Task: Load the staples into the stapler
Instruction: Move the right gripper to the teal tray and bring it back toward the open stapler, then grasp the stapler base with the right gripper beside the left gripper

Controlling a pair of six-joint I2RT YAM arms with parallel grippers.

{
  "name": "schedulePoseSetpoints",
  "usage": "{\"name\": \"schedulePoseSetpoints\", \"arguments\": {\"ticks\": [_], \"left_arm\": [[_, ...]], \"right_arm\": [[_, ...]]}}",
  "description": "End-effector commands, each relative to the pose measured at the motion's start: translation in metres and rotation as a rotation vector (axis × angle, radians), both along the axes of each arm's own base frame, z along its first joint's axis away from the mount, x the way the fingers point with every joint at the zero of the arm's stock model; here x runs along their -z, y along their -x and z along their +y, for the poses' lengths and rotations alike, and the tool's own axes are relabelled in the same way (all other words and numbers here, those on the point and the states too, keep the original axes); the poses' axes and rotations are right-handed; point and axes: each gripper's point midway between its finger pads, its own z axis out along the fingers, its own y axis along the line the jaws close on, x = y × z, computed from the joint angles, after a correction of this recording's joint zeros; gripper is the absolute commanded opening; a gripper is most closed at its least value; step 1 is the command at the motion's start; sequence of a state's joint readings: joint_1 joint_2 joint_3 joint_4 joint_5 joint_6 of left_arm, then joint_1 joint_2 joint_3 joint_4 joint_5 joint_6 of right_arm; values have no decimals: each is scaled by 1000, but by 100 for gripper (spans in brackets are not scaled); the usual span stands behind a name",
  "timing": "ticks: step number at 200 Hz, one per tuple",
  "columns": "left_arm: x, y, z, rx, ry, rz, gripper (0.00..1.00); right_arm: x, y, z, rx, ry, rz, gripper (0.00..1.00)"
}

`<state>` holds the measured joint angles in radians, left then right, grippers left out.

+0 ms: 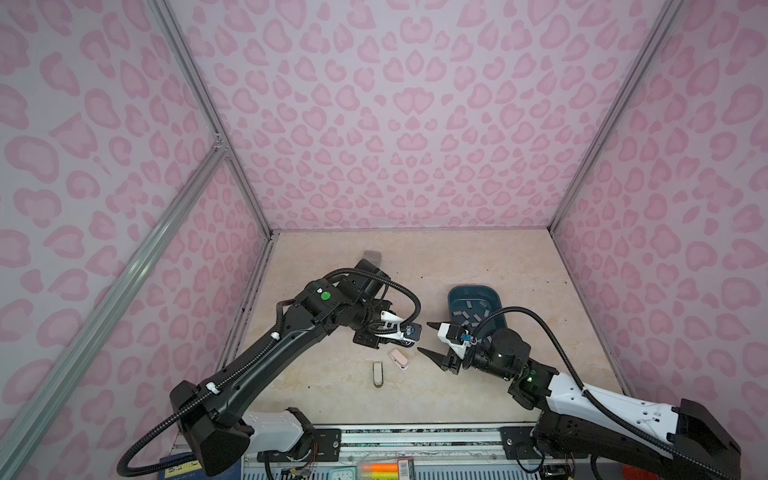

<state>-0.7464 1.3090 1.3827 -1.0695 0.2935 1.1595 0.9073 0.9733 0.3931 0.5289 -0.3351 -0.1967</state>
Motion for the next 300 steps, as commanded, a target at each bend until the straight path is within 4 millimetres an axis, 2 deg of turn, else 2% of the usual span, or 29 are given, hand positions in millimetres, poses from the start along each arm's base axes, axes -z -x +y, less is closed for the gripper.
{"name": "schedulePoseSetpoints", "arguments": {"ticks": [1, 67, 110, 174, 202, 265, 300], "left_arm": [[-9, 10, -5, 61, 52, 2, 4], [-2, 15, -4, 84, 40, 17, 4], [3, 16, -10, 96, 41, 50, 4], [5, 18, -16, 103, 48, 87, 4], [5, 19, -16, 104, 51, 88, 4], [-7, 33, -15, 144, 111, 94, 4], [-17, 40, -18, 165, 162, 112, 4]], "right_arm": [[0, 6, 7, -41, 14, -24, 60], [9, 12, 29, -70, 79, -34, 50], [4, 14, 33, -71, 50, -40, 44], [5, 6, 38, -44, 36, -14, 35], [5, 7, 40, -51, 32, -14, 27], [11, 0, 39, -22, 47, -16, 23], [11, -2, 41, -10, 35, -6, 28]]}}
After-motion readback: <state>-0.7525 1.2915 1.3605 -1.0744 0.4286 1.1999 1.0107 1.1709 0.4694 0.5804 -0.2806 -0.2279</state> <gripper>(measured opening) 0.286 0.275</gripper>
